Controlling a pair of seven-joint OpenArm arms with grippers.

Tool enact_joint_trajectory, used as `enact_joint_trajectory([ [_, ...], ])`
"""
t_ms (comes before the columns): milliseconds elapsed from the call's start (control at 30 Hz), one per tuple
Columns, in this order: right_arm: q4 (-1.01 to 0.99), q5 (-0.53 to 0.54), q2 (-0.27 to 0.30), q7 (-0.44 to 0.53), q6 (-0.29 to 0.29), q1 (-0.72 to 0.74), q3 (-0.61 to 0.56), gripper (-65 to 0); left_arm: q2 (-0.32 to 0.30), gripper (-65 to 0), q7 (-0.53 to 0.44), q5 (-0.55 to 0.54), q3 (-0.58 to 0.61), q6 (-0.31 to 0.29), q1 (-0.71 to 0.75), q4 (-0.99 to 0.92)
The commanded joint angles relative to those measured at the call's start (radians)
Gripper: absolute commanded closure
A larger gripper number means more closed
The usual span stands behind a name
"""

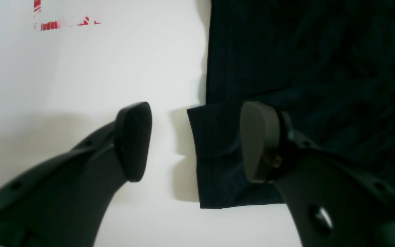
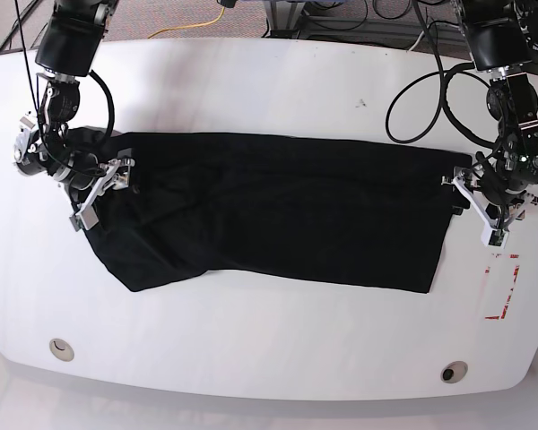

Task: Layout the t-shirt on the table in an organized manner, then fold the t-shirt properly
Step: 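Grasp the shirt edge with the right gripper and pull it outward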

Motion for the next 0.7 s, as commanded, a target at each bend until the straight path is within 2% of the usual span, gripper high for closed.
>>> enact_joint_trajectory([
  [0,0.000,0.016,0.013,0.023,0.008,0.026,0.005,-53.7,-0.015,-38.5,-0.021,-0.005,-0.004,-0.001,-0.016,0.016],
  [67,0.000,0.022,0.013,0.023,0.008,0.026,0.005,-52.6,-0.015,-38.5,-0.021,-0.005,-0.004,-0.001,-0.016,0.018],
  [133,0.000,0.022,0.013,0.018,0.008,0.028,0.005,-48.7,-0.015,-38.5,-0.021,-0.005,-0.004,-0.001,-0.016,0.019],
  [200,0.000,0.022,0.011,0.015,0.008,0.029,0.004,-41.2,-0.015,-38.5,-0.021,-0.005,-0.004,-0.001,-0.016,0.018],
  [333,0.005,0.024,0.010,0.015,0.008,0.031,0.004,-18.1,-0.015,-38.5,-0.021,-0.005,-0.004,-0.001,-0.016,0.014],
  [433,0.023,0.024,-0.002,0.002,0.007,0.031,0.004,-7.1,-0.015,-38.5,-0.021,-0.005,-0.004,-0.001,-0.016,0.014],
  [667,0.049,0.025,-0.022,-0.072,0.008,0.066,0.004,-6.5,-0.015,-38.5,-0.021,-0.005,-0.004,-0.001,-0.016,0.014],
])
